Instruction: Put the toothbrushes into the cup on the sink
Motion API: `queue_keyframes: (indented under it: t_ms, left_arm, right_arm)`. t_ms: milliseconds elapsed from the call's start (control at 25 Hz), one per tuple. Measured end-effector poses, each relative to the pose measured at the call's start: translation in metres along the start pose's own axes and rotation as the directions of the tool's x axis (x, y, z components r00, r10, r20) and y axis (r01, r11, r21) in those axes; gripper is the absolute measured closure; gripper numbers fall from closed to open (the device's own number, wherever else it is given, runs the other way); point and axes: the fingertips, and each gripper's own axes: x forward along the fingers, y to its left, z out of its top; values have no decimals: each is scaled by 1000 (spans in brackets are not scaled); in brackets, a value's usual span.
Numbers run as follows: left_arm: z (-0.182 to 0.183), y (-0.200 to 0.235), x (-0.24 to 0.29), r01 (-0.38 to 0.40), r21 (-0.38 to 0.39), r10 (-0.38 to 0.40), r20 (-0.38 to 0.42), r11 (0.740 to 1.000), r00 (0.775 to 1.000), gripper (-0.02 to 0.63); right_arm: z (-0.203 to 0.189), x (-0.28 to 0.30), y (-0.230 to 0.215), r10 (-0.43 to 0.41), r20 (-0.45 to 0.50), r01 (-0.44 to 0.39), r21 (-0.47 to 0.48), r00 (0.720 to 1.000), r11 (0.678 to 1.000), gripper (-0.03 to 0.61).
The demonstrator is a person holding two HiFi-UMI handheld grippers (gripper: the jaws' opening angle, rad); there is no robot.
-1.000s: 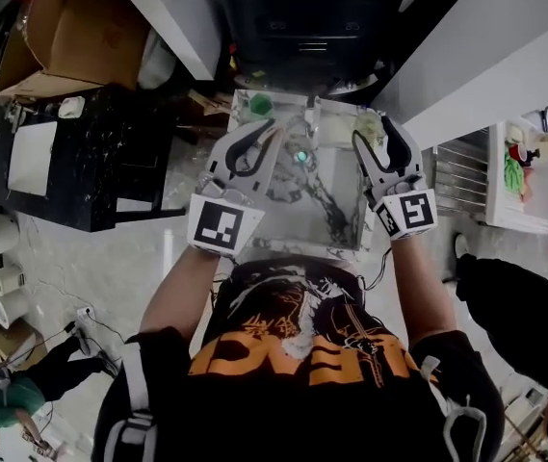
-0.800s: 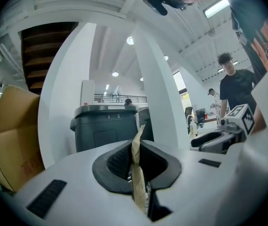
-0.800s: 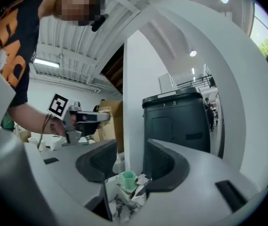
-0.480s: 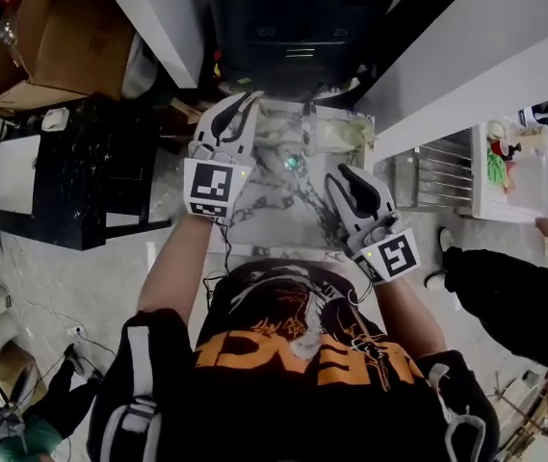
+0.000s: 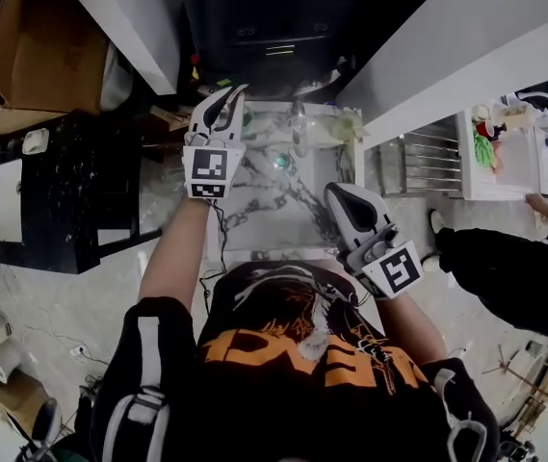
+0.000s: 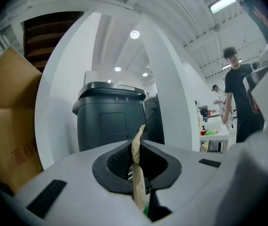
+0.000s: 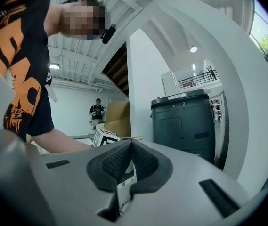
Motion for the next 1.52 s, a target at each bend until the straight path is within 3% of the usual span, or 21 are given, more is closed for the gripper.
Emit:
queue_keyframes:
  t_ms: [360,800,920,1080,1320,1520]
  left_arm:
    - [-53,9,25,-29,-37,27,-50,999,998,569]
    - [-111,6,32,-69,-68,63,-84,995,994,567]
    - [-117,2,33,-55,-68,49,-86,996,995,529]
    - [-122,-3,33,-25,-75,18,-91,997,996,419]
    - [-119,-8,29,-3,-58,-3,-98,998,995,369]
    - [-107,4,19,-35,-41,32,-81,999,996,347]
  right_arm:
    - [12,-17,-19,-101,-15,101,-14,995,995,565]
    - [12,-10,-25,-119,-38,117,-35,992,992,565]
    - [11,-11,-27,-125,-46,123,-39,991,992,565]
    - [9,-9,-27,-122,-51,120,-43,991,992,565]
    - [9,-7,-27,-115,-49,113,-37,992,993,565]
    - [9,-6,-27,-98,-42,97,-29,994,995,565]
